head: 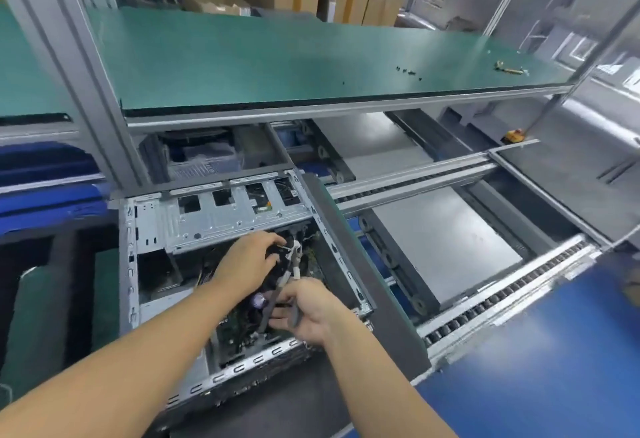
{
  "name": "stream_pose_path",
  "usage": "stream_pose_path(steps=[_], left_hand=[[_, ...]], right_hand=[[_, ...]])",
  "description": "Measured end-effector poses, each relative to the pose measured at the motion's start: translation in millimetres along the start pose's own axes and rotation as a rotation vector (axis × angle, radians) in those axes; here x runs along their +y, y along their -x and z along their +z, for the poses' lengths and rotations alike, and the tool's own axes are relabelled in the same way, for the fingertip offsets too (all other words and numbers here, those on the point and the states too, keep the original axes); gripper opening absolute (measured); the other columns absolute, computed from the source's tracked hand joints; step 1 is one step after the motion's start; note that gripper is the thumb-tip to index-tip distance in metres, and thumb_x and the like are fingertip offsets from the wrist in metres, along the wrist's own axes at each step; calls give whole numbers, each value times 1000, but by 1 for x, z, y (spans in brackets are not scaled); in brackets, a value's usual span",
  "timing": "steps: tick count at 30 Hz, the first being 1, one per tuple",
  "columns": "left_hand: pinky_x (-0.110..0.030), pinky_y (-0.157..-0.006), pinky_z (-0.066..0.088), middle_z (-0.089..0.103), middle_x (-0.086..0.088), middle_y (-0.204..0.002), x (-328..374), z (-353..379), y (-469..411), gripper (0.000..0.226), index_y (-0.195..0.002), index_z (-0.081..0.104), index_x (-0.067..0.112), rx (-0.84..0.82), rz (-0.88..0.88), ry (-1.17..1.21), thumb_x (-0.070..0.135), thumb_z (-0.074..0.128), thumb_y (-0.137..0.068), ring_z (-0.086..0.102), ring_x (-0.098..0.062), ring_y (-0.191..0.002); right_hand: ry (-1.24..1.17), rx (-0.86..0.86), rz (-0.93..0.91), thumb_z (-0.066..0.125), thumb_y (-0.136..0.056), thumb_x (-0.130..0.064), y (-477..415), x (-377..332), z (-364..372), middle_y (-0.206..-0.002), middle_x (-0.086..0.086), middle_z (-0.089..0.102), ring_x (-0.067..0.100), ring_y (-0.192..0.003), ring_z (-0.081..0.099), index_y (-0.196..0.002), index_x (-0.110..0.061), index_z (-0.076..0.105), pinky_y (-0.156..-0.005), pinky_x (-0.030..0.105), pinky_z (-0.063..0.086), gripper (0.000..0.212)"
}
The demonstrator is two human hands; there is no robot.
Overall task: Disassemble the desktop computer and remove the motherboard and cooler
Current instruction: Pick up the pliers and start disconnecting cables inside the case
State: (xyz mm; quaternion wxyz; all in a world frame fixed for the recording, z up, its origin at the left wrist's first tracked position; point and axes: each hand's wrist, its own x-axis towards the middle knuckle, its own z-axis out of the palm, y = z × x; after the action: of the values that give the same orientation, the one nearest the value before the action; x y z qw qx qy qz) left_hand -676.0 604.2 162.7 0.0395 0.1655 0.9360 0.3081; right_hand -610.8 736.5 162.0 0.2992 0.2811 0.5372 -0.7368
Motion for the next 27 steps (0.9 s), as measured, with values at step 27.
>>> stream_pose_path(steps=[27], left_hand=[[-23,-78,45,68,16,-92,-8,43,-36,15,-85,63,28,28,-215,436,15,67,-91,62,0,-92]], right_hand=[[-98,-11,11,33,-82,8,-3,-3,-3,-96,16,60,40,-97,62,-109,-5,51,-106,62,38,35]])
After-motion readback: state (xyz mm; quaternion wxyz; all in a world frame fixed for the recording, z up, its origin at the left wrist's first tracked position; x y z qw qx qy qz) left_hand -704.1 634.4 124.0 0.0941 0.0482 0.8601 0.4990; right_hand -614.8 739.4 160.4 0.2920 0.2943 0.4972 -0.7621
